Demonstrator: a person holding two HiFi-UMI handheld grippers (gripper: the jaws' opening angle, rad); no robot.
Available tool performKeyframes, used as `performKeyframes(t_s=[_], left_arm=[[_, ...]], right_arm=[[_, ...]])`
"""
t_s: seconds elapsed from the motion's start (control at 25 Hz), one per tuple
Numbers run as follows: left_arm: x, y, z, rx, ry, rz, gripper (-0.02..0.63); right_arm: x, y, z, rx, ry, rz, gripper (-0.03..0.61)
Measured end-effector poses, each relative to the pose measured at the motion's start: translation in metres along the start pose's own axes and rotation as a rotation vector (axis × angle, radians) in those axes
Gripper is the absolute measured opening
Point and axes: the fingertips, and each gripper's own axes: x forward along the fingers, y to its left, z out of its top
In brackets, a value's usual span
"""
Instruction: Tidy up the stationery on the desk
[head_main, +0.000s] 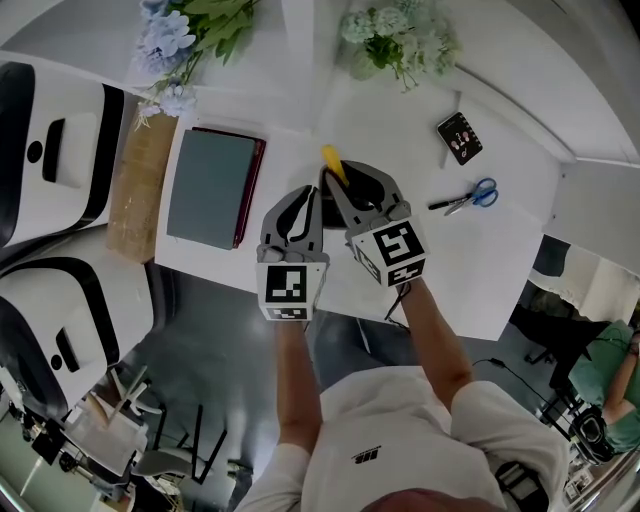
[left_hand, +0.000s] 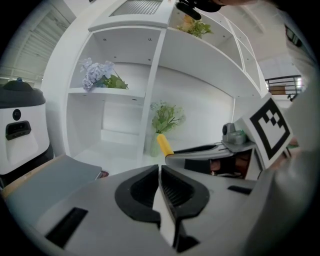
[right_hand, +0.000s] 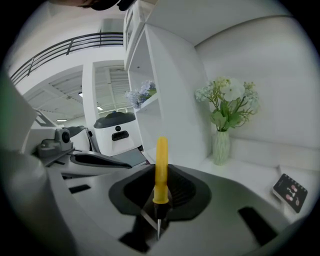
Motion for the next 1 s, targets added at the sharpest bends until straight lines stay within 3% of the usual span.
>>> performKeyframes(t_s=[0.28,0.6,1.0], left_arm=[[-0.001,-0.001,-0.004,0.004,0.012,0.004,0.0],[-0.01,-0.009,0.006,0.015,-0.005,0.004,0.0],[-0.013,-0.045,0.02,0.061,-0.009,-0.052,0.0]], right_arm=[[0.004,0.002,-0.013,-0.015,0.026,0.003,0.068],[-0.023,0.0,0.006,-0.03,-0.025,-0.011,0.072],[-0.089,-0.039,0.001,0.006,-0.047,-0.14,0.072]])
